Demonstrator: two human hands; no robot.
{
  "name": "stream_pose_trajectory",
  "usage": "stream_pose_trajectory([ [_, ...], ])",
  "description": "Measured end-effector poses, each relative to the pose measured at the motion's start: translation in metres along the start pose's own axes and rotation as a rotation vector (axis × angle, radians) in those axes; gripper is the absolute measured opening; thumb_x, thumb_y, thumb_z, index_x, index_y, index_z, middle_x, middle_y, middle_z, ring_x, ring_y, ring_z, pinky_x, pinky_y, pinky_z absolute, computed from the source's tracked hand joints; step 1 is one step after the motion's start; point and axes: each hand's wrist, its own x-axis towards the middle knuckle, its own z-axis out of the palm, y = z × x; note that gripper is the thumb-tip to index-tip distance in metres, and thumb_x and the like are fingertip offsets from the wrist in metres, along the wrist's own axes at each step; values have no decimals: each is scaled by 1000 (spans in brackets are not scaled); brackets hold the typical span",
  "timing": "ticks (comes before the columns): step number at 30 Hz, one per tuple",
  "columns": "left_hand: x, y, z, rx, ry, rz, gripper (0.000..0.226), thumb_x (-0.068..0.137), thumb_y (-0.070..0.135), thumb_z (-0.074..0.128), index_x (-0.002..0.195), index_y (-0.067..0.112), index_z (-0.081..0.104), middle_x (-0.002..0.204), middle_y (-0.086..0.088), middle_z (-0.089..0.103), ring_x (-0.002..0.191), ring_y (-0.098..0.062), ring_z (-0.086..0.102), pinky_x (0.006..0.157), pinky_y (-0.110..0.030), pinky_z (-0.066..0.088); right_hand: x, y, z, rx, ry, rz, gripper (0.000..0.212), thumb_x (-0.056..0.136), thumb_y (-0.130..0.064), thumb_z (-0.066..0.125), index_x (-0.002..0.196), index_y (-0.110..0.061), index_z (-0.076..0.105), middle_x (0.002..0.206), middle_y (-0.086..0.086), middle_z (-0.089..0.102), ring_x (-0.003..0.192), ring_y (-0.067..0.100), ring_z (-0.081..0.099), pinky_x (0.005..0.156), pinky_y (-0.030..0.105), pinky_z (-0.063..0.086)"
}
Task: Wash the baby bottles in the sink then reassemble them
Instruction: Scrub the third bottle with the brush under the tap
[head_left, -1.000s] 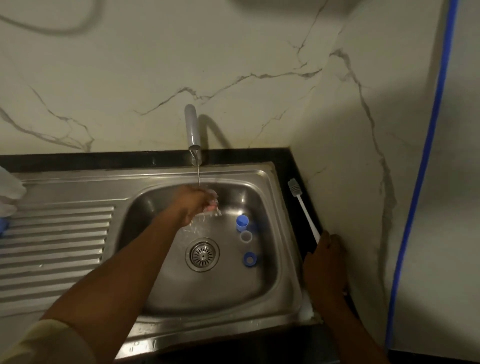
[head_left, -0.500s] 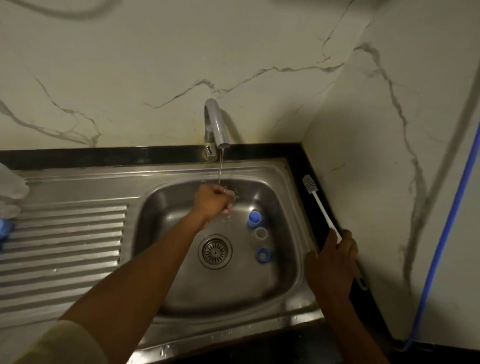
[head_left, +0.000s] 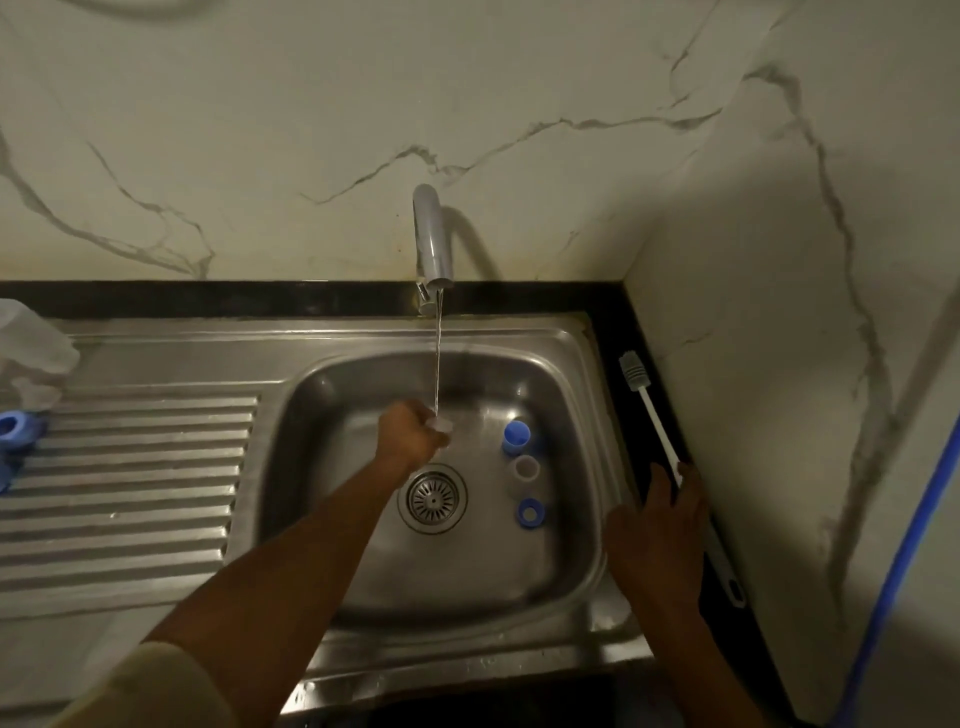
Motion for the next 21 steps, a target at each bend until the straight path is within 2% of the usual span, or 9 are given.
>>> stream_pose_trajectory([
  [4,0,-32,19,108,-59,17,48,74,20,88,115,7,67,111,-7,67,100,-20,64,84,-24,47,4,20,-5,15,20,62,66,92,-16,61,149,-3,32,157,19,19,142,33,18,116,47,24],
  [6,0,-35,30,195,0,88,41,85,21,78,121,7,66,122,-7,66,113,-23,62,90,-21,40,3,24,-8,21,40,77,64,92,-14,61,148,-2,34,157,18,21,141,32,19,116,47,24],
  [8,-1,-36,45,251,-59,171,35,89,16,71,122,8,66,125,-8,65,117,-24,60,95,-23,40,5,27,-12,38,72,104,62,91,-10,60,147,-2,36,156,16,23,139,33,23,114,49,29],
  [11,-6,-33,75,272,-279,248,38,86,17,73,123,13,64,124,-6,64,116,-23,60,94,-23,43,7,32,-16,-5,67,149,59,90,-6,59,145,0,39,149,21,34,133,37,33,110,48,32],
  [13,-8,-29,94,233,-368,251,51,81,23,79,128,16,58,125,-2,60,115,-20,59,89,-23,42,8,36,-16,-66,17,187,52,90,-3,58,140,1,45,134,25,48,121,39,45,103,45,38],
  [15,-7,-29,112,246,-417,247,67,81,23,79,139,16,48,132,-2,51,120,-21,55,94,-26,43,10,41,-14,-152,2,197,46,89,-2,58,134,2,52,122,27,56,112,41,53,95,44,44],
  [17,-4,-34,124,248,-405,246,60,85,22,74,139,19,47,128,0,51,117,-20,56,92,-25,45,14,45,-12,-232,27,189,41,88,-1,59,129,2,57,116,28,60,107,43,57,92,47,47],
  [19,-2,-40,128,213,-368,276,38,90,24,69,126,23,55,111,10,54,97,-7,59,76,-12,40,17,47,-6,-304,46,198,37,85,1,61,123,4,62,108,29,64,99,46,60,86,50,50],
  [21,1,-46,126,186,-348,301,32,88,25,71,118,23,59,104,12,55,94,-7,59,72,-9,38,18,46,-3,-351,65,190,31,82,7,61,113,7,66,99,30,66,90,48,62,81,52,52],
])
